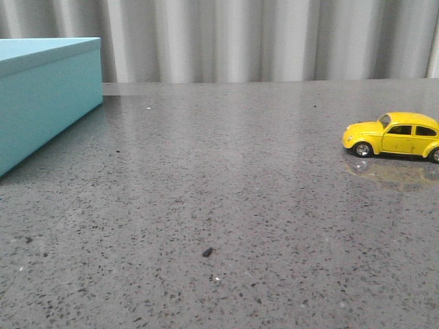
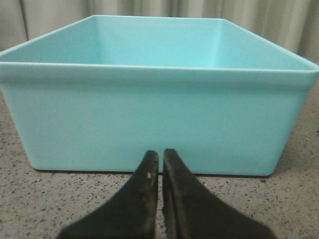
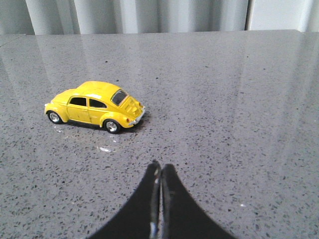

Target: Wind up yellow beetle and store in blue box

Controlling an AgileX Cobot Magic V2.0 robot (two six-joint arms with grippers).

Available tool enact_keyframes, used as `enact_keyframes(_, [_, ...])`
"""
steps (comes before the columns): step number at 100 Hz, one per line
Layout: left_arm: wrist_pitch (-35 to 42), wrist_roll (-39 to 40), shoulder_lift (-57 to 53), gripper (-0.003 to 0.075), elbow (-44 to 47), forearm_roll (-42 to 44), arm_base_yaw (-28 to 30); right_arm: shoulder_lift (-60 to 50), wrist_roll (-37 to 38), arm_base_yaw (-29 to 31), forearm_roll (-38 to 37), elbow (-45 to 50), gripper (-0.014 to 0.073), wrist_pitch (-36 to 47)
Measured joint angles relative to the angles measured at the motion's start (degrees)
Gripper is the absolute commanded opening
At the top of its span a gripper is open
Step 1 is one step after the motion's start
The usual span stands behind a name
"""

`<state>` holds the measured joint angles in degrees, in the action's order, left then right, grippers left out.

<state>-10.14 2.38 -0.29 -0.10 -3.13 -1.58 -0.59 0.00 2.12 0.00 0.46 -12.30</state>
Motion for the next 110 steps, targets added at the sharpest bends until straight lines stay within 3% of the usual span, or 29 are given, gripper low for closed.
enact_keyframes(22, [0.36, 0.23, 0.0, -0.0021, 0.0, -2.06, 0.0, 0.0, 0.0, 0.0, 0.0, -0.2, -0.0061, 0.02])
enact_keyframes(38, [0.26, 0.23, 0.29, -0.0021, -1.81, -2.55, 0.0, 1.2, 0.37, 0.0, 0.0, -6.37, -0.0061, -3.0])
enact_keyframes(68, [0.49, 0.36, 7.01, -0.0021, -11.99, -2.55, 0.0, 18.35, 0.37, 0.0, 1.5, -27.85, -0.0061, -20.22])
enact_keyframes(97, [0.71, 0.38, 7.52, -0.0021, -13.13, -2.82, 0.0, 27.66, 0.37, 0.0, 1.59, -36.0, -0.0061, -17.65])
enact_keyframes(110, [0.71, 0.38, 7.52, -0.0021, -13.13, -2.9, 0.0, 33.07, 0.0, -0.1, 1.73, -40.24, -0.0061, -21.12])
